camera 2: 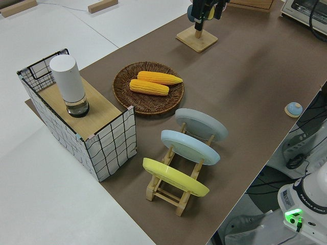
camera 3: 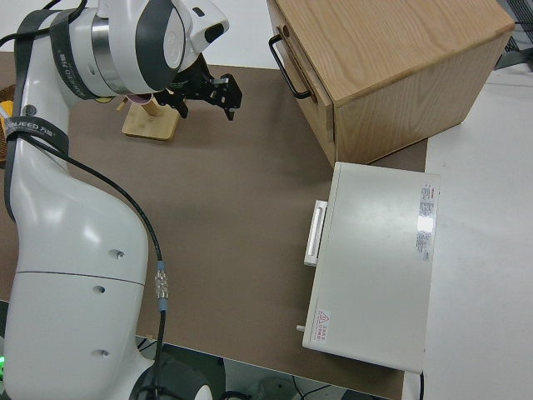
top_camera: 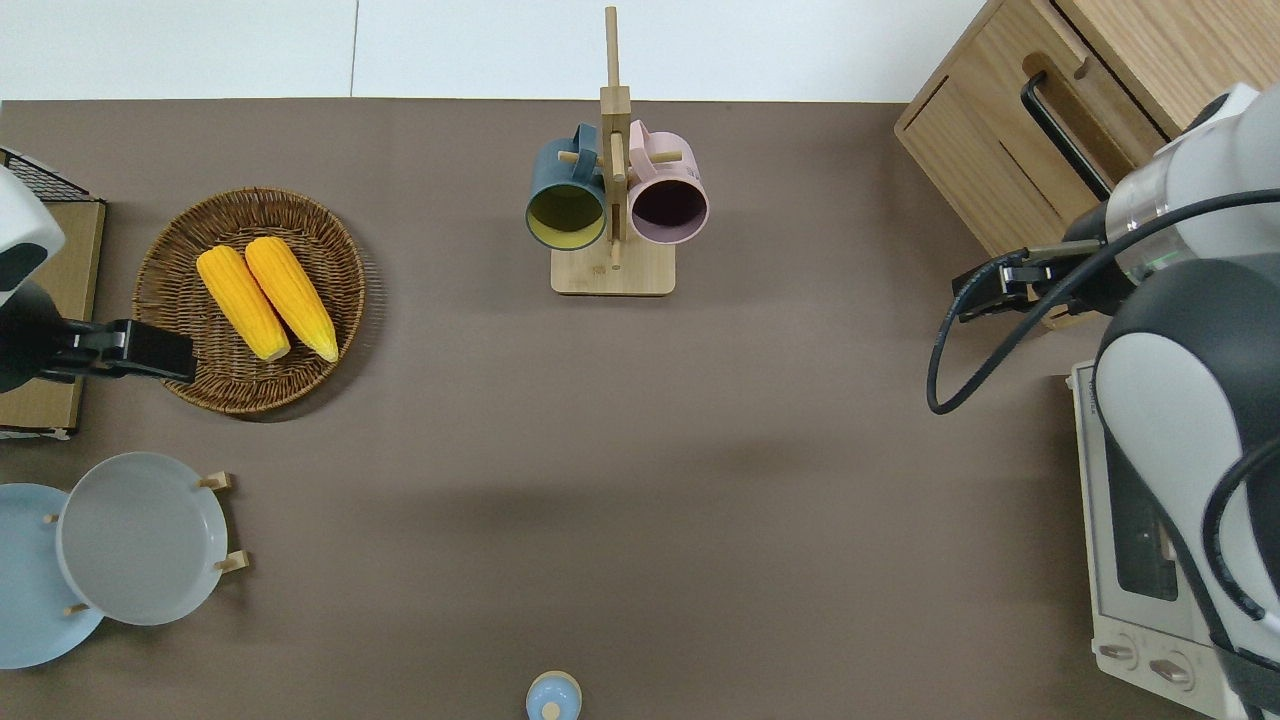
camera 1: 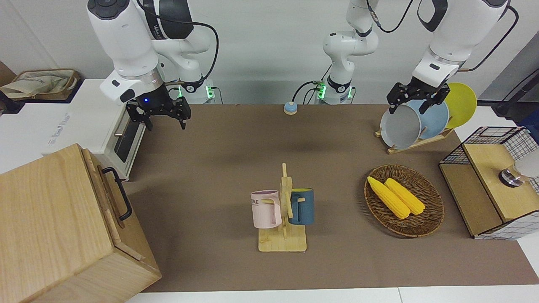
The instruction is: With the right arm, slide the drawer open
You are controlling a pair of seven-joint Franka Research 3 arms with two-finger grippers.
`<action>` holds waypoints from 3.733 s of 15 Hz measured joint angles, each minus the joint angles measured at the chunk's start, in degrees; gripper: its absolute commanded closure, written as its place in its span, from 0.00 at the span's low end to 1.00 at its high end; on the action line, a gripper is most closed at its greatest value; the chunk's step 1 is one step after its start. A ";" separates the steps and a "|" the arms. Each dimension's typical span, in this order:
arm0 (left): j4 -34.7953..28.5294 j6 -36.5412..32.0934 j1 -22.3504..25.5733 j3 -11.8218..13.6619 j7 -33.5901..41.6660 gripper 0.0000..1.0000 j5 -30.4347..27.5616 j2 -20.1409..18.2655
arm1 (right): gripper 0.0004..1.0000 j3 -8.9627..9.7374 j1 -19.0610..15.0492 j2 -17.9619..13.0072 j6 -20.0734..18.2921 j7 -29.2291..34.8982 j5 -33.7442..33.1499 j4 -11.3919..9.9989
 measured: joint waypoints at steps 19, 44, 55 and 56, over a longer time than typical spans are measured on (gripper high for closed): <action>0.00 0.00 0.00 0.00 0.00 0.01 0.00 0.00 | 0.02 0.53 15.63 3.50 -2.13 -0.40 -37.17 -0.56; 0.00 0.00 0.00 0.00 0.00 0.01 0.00 0.00 | 0.02 -4.27 12.80 14.59 18.26 19.10 -88.62 -14.75; 0.00 0.00 0.00 0.00 0.00 0.01 0.00 0.00 | 1.00 -4.16 10.66 15.92 22.11 19.82 -94.66 -14.84; 0.00 0.00 0.00 0.00 0.00 0.01 0.00 0.00 | 1.00 -4.13 10.76 15.91 22.12 19.84 -94.76 -14.79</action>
